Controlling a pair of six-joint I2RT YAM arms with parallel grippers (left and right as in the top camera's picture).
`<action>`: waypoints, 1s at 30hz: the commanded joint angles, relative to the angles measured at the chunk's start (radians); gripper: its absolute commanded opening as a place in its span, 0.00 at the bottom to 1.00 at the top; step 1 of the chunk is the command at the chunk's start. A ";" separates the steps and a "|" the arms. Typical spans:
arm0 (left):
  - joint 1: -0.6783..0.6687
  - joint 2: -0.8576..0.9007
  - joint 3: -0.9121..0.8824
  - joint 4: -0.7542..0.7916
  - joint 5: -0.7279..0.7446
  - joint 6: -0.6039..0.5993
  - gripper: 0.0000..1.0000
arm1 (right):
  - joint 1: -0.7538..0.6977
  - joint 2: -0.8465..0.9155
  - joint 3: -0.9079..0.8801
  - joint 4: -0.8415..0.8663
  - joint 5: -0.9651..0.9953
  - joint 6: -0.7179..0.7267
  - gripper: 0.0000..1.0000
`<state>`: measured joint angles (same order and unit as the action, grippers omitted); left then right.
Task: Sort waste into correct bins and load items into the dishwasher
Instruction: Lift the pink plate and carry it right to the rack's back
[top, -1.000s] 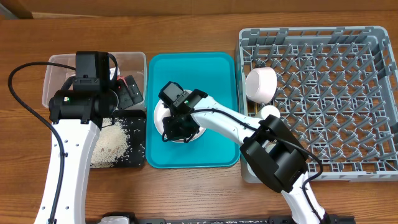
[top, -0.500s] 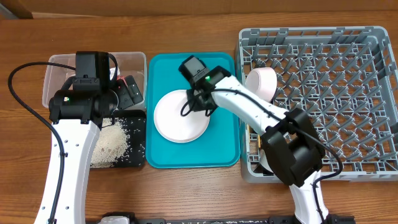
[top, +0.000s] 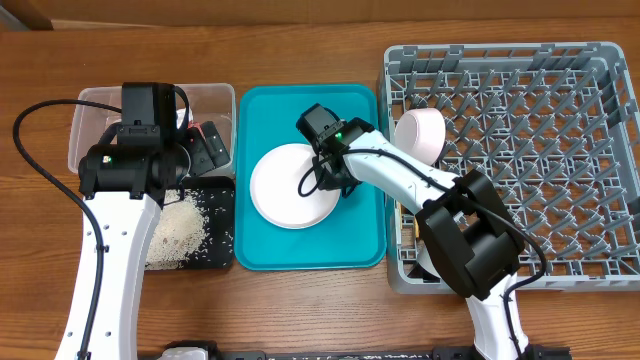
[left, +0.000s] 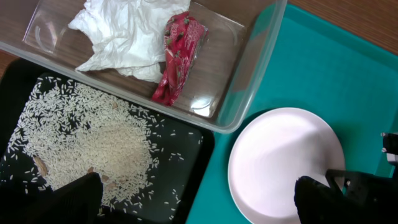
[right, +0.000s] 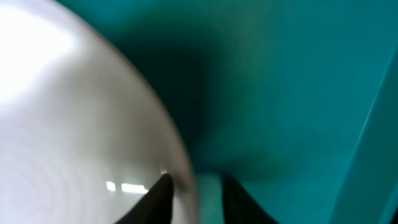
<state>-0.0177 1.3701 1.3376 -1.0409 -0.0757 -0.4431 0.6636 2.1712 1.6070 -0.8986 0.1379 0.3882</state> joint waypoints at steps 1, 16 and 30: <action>0.002 -0.001 0.014 0.001 -0.002 0.001 1.00 | 0.005 -0.033 -0.026 0.002 0.014 0.005 0.19; 0.002 -0.001 0.014 0.000 -0.002 0.001 1.00 | -0.006 -0.216 0.293 -0.171 0.235 -0.031 0.04; 0.002 -0.001 0.014 0.001 -0.002 0.001 1.00 | -0.242 -0.355 0.410 -0.256 1.106 -0.241 0.04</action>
<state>-0.0177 1.3701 1.3376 -1.0409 -0.0753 -0.4431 0.4911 1.7775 2.0327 -1.1397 1.1019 0.1631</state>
